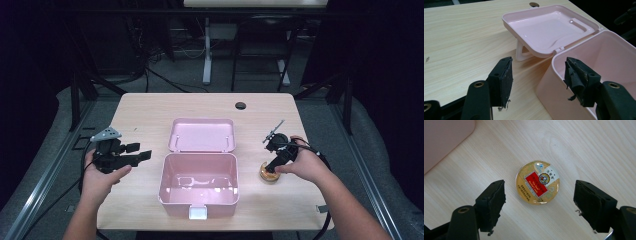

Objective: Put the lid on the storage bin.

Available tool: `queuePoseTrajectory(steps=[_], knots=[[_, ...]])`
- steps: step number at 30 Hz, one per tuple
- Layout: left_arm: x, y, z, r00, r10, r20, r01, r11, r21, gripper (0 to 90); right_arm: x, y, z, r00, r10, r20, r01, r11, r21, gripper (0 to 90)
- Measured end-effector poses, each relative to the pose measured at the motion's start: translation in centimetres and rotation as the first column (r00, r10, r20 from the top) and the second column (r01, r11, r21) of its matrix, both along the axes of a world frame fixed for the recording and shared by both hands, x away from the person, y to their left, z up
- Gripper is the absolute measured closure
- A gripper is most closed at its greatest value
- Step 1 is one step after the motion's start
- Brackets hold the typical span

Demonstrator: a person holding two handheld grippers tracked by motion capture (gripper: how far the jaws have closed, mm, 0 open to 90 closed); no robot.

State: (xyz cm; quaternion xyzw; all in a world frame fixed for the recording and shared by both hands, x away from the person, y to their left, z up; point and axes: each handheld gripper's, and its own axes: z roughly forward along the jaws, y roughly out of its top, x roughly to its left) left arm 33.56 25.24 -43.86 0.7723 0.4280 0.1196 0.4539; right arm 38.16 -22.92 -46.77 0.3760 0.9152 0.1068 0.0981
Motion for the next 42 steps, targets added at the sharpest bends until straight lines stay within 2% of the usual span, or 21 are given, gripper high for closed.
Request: queuePoseTrajectory(steps=[3, 15, 19, 22, 26, 32, 42], knots=[[0.0, 0.1, 0.0, 1.0, 0.006, 0.001, -0.006, 1.0, -0.003, 39.2, 0.2, 0.2, -0.3, 0.9998, 0.004, -0.021, -0.004, 1.0, 0.002, 23.1], [0.0, 0.3, 0.0, 1.0, 0.009, 0.0, -0.009, 0.9999, -0.006, 39.2, 1.7, 0.8, -2.0, 0.9975, -0.012, -0.069, 0.008, 0.998, -0.06, 17.6], [0.0, 0.3, 0.0, 0.9999, 0.013, 0.0, -0.013, 0.9999, -0.01, 39.2, 2.2, 0.7, -2.5, 0.9947, -0.066, -0.079, 0.062, 0.997, -0.052, 17.0], [0.0, 0.4, 0.0, 0.9999, 0.016, -0.001, -0.016, 0.9998, -0.011, 39.2, 2.7, 0.5, -2.9, 0.9839, -0.144, -0.106, 0.14, 0.989, -0.039, 16.6], [0.1, 0.6, 0.0, 0.9998, 0.018, -0.005, -0.018, 0.9998, -0.009, 39.2, 3.1, 0.2, -3.3, 0.975, -0.186, -0.121, 0.183, 0.982, -0.036, 16.6], [0.1, 0.6, 0.0, 0.9998, 0.02, -0.003, -0.02, 0.9997, -0.011, 39.2, 3.4, 0.1, -4.1, 0.9717, -0.19, -0.14, 0.185, 0.982, -0.048, 16.4], [0.1, 0.8, 0.1, 0.9998, 0.017, -0.006, -0.017, 0.9998, -0.012, 39.3, 3.5, 0.4, -5.6, 0.9725, -0.158, -0.172, 0.146, 0.986, -0.077, 14.8]])
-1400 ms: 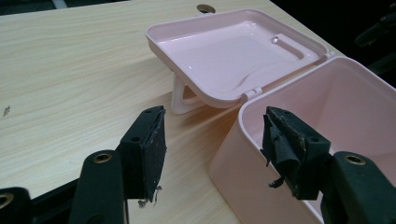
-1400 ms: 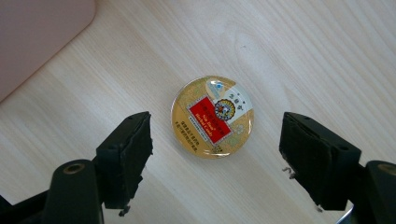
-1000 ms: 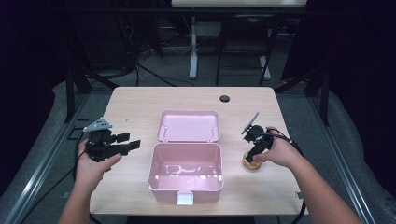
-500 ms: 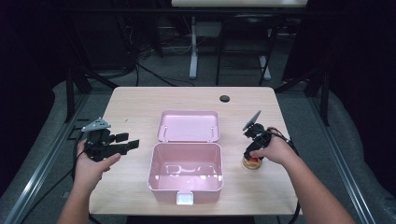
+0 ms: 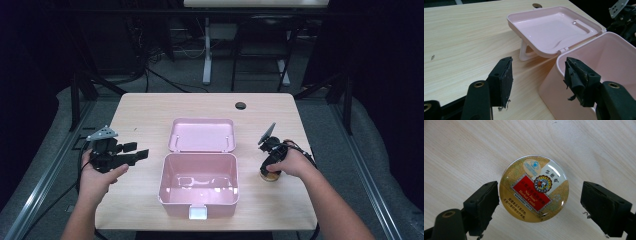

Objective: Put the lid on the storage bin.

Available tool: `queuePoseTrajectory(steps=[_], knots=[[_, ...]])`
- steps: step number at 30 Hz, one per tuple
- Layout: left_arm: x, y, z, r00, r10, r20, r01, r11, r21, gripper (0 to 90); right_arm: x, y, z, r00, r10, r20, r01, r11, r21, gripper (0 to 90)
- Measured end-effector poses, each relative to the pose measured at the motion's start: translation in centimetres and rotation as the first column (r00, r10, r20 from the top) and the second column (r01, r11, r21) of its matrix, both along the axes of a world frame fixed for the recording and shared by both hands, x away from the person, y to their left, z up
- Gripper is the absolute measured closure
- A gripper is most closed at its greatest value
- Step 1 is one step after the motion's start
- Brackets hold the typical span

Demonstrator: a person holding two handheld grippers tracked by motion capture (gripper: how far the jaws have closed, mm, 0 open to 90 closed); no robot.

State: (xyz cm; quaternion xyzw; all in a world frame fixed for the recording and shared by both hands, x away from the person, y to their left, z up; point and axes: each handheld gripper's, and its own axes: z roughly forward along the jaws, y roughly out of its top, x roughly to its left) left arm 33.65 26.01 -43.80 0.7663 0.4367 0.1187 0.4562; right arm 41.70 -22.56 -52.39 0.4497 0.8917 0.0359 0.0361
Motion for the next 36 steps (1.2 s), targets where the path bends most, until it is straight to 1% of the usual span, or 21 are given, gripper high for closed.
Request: queuePoseTrajectory(steps=[1, 3, 5, 6, 7, 9, 10, 13, 17, 18, 20, 23, 30, 36], knots=[[0.0, 0.0, 0.0, 1.0, 0.0, 0.001, 0.0, 1.0, 0.0, 39.4, 0.0, 0.0, -0.1, 1.0, 0.006, 0.001, -0.006, 1.0, -0.004, 14.7], [0.0, 0.0, 0.0, 1.0, 0.0, -0.001, 0.0, 1.0, 0.0, 39.3, 0.0, 0.1, -0.5, 1.0, -0.001, 0.007, 0.001, 1.0, -0.001, 14.5], [0.0, 0.0, 0.0, 1.0, 0.003, 0.002, -0.003, 1.0, -0.003, 39.3, -0.1, 0.2, -0.8, 0.9999, -0.013, -0.003, 0.013, 1.0, 0.003, 14.3], [0.0, 0.0, -0.1, 1.0, 0.004, 0.001, -0.004, 1.0, -0.004, 39.4, -0.1, 0.2, -0.8, 0.9999, -0.01, -0.01, 0.01, 1.0, -0.006, 14.3], [0.0, 0.0, -0.1, 1.0, 0.006, 0.003, -0.006, 1.0, -0.005, 39.4, 0.0, 0.2, -1.0, 1.0, -0.004, -0.009, 0.004, 1.0, -0.001, 14.2], [0.0, 0.0, -0.1, 1.0, 0.005, 0.0, -0.005, 1.0, -0.003, 39.4, 0.0, 0.1, -1.2, 0.9998, -0.014, -0.012, 0.014, 1.0, 0.001, 14.1], [0.1, 0.0, -0.1, 1.0, 0.004, 0.001, -0.004, 1.0, -0.003, 39.4, 0.0, 0.1, -1.4, 0.9999, -0.013, -0.007, 0.013, 1.0, 0.007, 14.1], [0.1, 0.0, -0.2, 1.0, 0.004, 0.0, -0.004, 1.0, -0.001, 39.4, 0.1, -0.1, -1.7, 0.9995, -0.018, -0.024, 0.018, 1.0, 0.011, 14.3], [0.1, 0.0, -0.2, 1.0, 0.004, -0.001, -0.004, 1.0, -0.002, 39.4, 0.1, -0.1, -2.1, 0.9991, -0.027, -0.034, 0.027, 0.999, 0.026, 16.0], [0.1, 0.0, -0.2, 1.0, 0.005, 0.0, -0.005, 1.0, -0.003, 39.4, 0.1, -0.1, -2.2, 0.9989, -0.019, -0.044, 0.02, 1.0, 0.018, 17.4], [0.1, 0.0, -0.1, 1.0, 0.006, 0.0, -0.006, 1.0, -0.003, 39.4, 0.1, 0.0, -2.4, 0.9983, -0.026, -0.053, 0.027, 1.0, 0.015, 17.7], [0.1, 0.1, -0.1, 1.0, 0.006, -0.001, -0.006, 1.0, 0.0, 39.4, 0.2, 0.0, -2.4, 0.9982, -0.019, -0.057, 0.019, 1.0, 0.008, 18.9], [0.1, 0.1, -0.1, 1.0, 0.008, -0.001, -0.008, 1.0, -0.005, 39.4, 0.2, -0.1, -2.5, 0.998, -0.016, -0.062, 0.016, 1.0, 0.009, 19.3], [0.1, 0.1, -0.1, 1.0, 0.007, -0.002, -0.007, 1.0, 0.0, 39.4, 0.3, -0.1, -2.4, 0.998, -0.012, -0.062, 0.013, 1.0, 0.011, 19.6]])
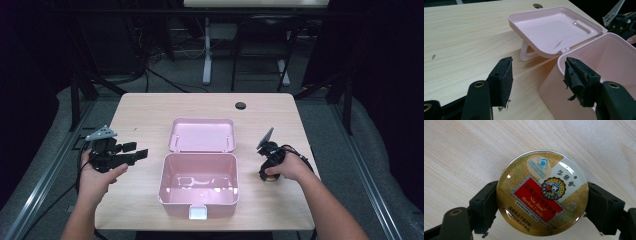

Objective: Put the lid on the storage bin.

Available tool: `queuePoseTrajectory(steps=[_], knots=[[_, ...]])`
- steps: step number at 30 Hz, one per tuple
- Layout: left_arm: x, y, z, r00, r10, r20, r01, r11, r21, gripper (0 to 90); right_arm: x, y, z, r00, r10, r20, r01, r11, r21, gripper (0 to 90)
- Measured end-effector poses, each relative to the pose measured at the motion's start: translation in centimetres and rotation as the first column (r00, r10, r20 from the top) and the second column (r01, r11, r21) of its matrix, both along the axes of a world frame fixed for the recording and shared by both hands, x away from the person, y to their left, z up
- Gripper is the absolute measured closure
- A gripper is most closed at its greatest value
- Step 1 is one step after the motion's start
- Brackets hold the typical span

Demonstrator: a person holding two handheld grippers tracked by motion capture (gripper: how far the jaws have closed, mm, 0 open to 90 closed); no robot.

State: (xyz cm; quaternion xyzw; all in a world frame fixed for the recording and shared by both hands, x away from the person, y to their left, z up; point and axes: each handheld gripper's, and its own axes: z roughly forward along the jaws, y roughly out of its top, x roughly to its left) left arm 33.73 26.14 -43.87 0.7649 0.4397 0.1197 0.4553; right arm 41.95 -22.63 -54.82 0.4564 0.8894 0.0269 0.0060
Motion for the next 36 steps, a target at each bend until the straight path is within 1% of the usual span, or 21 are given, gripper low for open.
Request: queuePoseTrajectory(steps=[7, 8, 9, 12, 17, 18, 19, 20, 23, 27, 29, 31, 32, 34, 36], knots=[[0.0, 0.0, 0.0, 1.0, -0.001, -0.001, 0.001, 1.0, 0.001, 39.4, -0.1, -0.2, 0.3, 1.0, -0.006, 0.006, 0.006, 0.999, 0.032, 19.7], [0.0, 0.0, 0.0, 1.0, -0.001, -0.001, 0.001, 1.0, 0.002, 39.4, -0.2, -0.1, 0.5, 0.9999, -0.015, 0.002, 0.015, 0.999, 0.029, 19.7], [0.0, 0.0, 0.0, 1.0, -0.002, -0.001, 0.002, 1.0, 0.002, 39.4, -0.2, -0.1, 0.6, 0.9999, -0.007, 0.008, 0.007, 1.0, 0.021, 19.7], [0.0, 0.0, 0.0, 1.0, -0.002, 0.001, 0.002, 1.0, 0.001, 39.4, -0.2, 0.0, 1.2, 1.0, 0.002, 0.006, -0.002, 1.0, 0.012, 19.7], [0.0, 0.0, 0.0, 1.0, 0.0, 0.0, 0.0, 1.0, -0.002, 39.3, -0.4, 0.4, 2.2, 0.9996, 0.014, 0.024, -0.014, 1.0, 0.025, 19.7], [0.0, 0.0, 0.0, 1.0, 0.0, 0.0, 0.0, 1.0, -0.002, 39.4, -0.5, 0.5, 2.5, 0.9995, 0.024, 0.019, -0.024, 1.0, 0.016, 19.7], [0.0, 0.0, 0.0, 1.0, -0.001, 0.0, 0.001, 1.0, -0.002, 39.4, -0.6, 0.7, 2.7, 0.9997, 0.017, 0.019, -0.018, 1.0, 0.015, 19.7], [0.0, 0.0, 0.0, 1.0, 0.0, 0.0, 0.0, 1.0, -0.002, 39.4, -0.6, 0.8, 2.9, 0.9994, 0.029, 0.021, -0.029, 0.999, 0.016, 19.7], [0.0, 0.0, 0.0, 1.0, 0.002, 0.001, -0.002, 1.0, -0.004, 39.4, -0.7, 1.1, 3.5, 0.9984, 0.045, 0.035, -0.046, 0.999, 0.023, 19.7], [0.0, 0.1, 0.0, 1.0, 0.005, 0.002, -0.005, 1.0, -0.009, 39.4, -0.7, 1.5, 4.8, 0.9961, 0.066, 0.058, -0.068, 0.997, 0.026, 19.8], [0.0, 0.1, 0.0, 1.0, 0.003, 0.001, -0.003, 1.0, -0.008, 39.4, -0.7, 1.7, 5.2, 0.9959, 0.065, 0.063, -0.067, 0.997, 0.028, 19.8], [0.0, 0.1, 0.0, 1.0, 0.003, 0.001, -0.003, 1.0, -0.009, 39.4, -0.7, 1.9, 5.8, 0.9957, 0.07, 0.06, -0.072, 0.997, 0.018, 19.7], [0.0, 0.1, 0.0, 1.0, 0.003, 0.001, -0.003, 1.0, -0.009, 39.3, -0.7, 2.0, 6.0, 0.9945, 0.082, 0.066, -0.083, 0.996, 0.015, 19.7], [0.0, 0.1, 0.0, 1.0, 0.003, 0.001, -0.003, 1.0, -0.009, 39.4, -0.8, 2.1, 6.4, 0.9944, 0.083, 0.066, -0.084, 0.996, 0.02, 19.8], [0.0, 0.1, 0.1, 1.0, 0.001, 0.001, -0.001, 1.0, -0.008, 39.4, -0.8, 2.3, 6.8, 0.9938, 0.087, 0.069, -0.088, 0.996, 0.012, 19.7]])
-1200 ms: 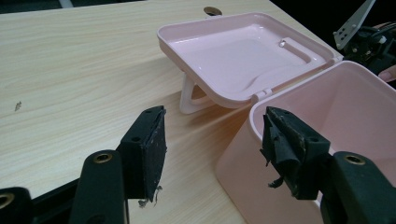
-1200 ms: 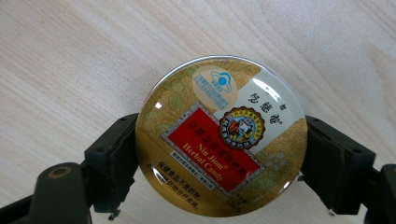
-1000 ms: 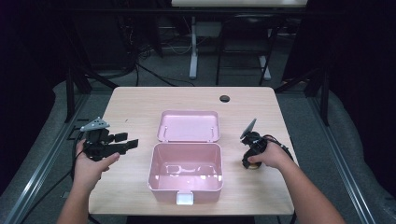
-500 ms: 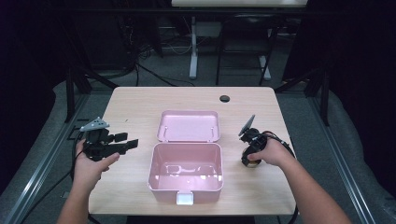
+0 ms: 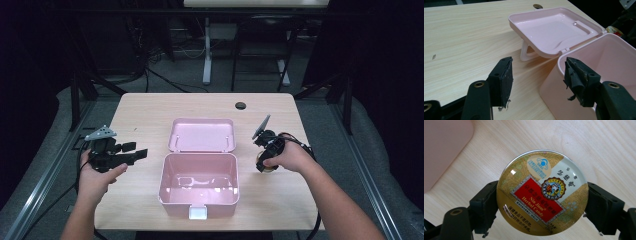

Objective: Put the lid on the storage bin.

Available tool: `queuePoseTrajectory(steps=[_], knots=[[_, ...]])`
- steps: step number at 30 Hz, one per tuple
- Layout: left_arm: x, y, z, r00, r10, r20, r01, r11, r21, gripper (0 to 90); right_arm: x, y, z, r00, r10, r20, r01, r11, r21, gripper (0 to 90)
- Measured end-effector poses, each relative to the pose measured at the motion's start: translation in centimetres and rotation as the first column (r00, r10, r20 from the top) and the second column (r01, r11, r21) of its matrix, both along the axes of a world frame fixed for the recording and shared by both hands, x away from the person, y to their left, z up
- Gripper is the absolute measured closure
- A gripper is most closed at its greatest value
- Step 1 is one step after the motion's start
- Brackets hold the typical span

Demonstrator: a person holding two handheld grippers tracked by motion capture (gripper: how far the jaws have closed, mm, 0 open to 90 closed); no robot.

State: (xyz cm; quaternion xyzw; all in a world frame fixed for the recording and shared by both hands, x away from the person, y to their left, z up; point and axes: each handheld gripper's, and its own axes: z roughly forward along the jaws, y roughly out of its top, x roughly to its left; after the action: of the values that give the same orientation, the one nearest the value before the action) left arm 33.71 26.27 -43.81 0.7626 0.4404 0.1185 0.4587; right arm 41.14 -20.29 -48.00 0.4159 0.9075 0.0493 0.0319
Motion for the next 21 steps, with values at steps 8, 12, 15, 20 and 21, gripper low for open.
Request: queuePoseTrajectory(steps=[8, 12, 15, 20, 21], knots=[[0.0, 0.1, 0.1, 1.0, 0.002, 0.003, -0.002, 1.0, -0.002, 39.4, -0.1, 0.8, 1.3, 0.9995, 0.028, 0.017, -0.028, 1.0, -0.005, 19.8], [0.0, 0.0, 0.0, 1.0, 0.001, 0.001, -0.001, 1.0, -0.001, 39.3, -0.1, 1.2, 1.8, 0.9988, 0.042, 0.023, -0.042, 0.999, -0.005, 19.8], [0.0, 0.1, 0.0, 1.0, 0.001, 0.001, -0.001, 1.0, -0.002, 39.4, -0.2, 1.6, 2.3, 0.998, 0.058, 0.024, -0.058, 0.998, -0.011, 19.8], [0.0, 0.1, 0.1, 1.0, 0.001, 0.001, -0.001, 1.0, -0.004, 39.4, -0.2, 2.2, 2.9, 0.996, 0.084, 0.03, -0.084, 0.996, -0.011, 19.8], [0.0, 0.1, 0.0, 1.0, 0.002, 0.002, -0.002, 1.0, -0.005, 39.4, -0.2, 2.3, 3.0, 0.9965, 0.08, 0.025, -0.08, 0.997, -0.007, 19.8]])
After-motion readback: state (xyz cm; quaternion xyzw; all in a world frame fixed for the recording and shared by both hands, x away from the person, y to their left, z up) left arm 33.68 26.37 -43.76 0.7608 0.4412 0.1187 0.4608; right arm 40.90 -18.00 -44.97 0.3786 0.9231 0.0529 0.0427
